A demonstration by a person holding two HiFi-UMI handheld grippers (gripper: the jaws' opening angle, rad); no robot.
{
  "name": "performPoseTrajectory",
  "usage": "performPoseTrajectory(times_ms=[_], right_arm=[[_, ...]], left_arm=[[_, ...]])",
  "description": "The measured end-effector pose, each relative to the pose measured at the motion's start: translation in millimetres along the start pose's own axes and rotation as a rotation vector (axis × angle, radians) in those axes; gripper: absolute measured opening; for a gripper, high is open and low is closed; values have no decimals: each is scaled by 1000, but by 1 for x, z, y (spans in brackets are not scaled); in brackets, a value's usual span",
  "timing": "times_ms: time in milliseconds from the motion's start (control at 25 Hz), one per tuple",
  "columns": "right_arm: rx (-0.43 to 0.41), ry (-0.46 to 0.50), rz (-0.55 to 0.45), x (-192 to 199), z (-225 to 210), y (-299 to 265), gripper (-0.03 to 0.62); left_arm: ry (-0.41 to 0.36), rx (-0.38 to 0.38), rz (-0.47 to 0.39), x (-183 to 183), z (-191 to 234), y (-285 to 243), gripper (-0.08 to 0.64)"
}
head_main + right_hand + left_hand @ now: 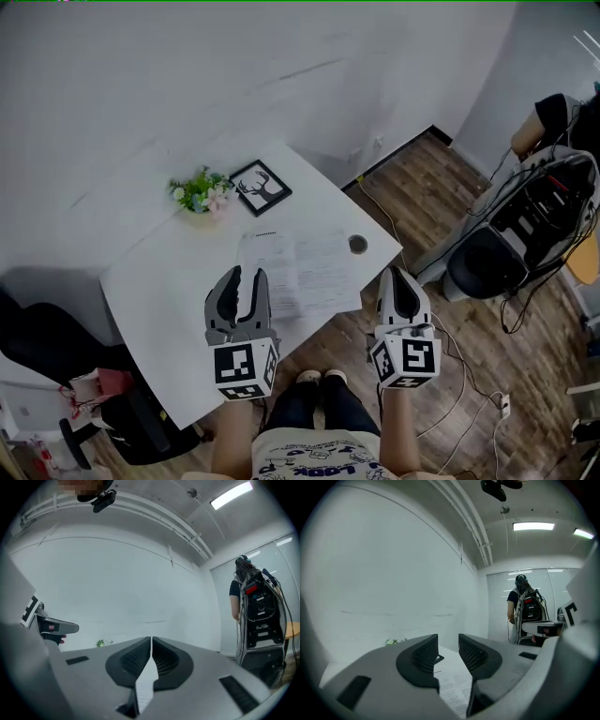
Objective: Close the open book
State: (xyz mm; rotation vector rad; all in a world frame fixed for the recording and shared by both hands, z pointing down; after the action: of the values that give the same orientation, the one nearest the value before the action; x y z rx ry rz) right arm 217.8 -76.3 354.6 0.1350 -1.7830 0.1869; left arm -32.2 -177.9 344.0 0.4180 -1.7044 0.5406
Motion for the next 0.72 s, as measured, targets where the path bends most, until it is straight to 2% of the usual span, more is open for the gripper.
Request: performPoseTrajectory(times_ms=[440, 720], right_arm=[[-123, 15, 54, -4, -20, -30, 28], [-172, 11, 85, 6, -28, -38, 28]], left_arm=[[73, -92, 57, 11, -21, -8, 120], [83, -152, 79, 19, -31, -3, 120]])
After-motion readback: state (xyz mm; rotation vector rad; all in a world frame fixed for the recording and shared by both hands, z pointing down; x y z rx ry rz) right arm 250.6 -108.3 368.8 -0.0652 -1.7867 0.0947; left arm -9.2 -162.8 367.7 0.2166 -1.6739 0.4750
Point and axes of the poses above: the fingertips, and each gripper's own axes: y backward along the fingers, z to its left, x out of its underside, the point moved 8 cm from there along y, backward along the fingers, and after that the axes turned 10 degrees about -y, right-handed, at the moved point
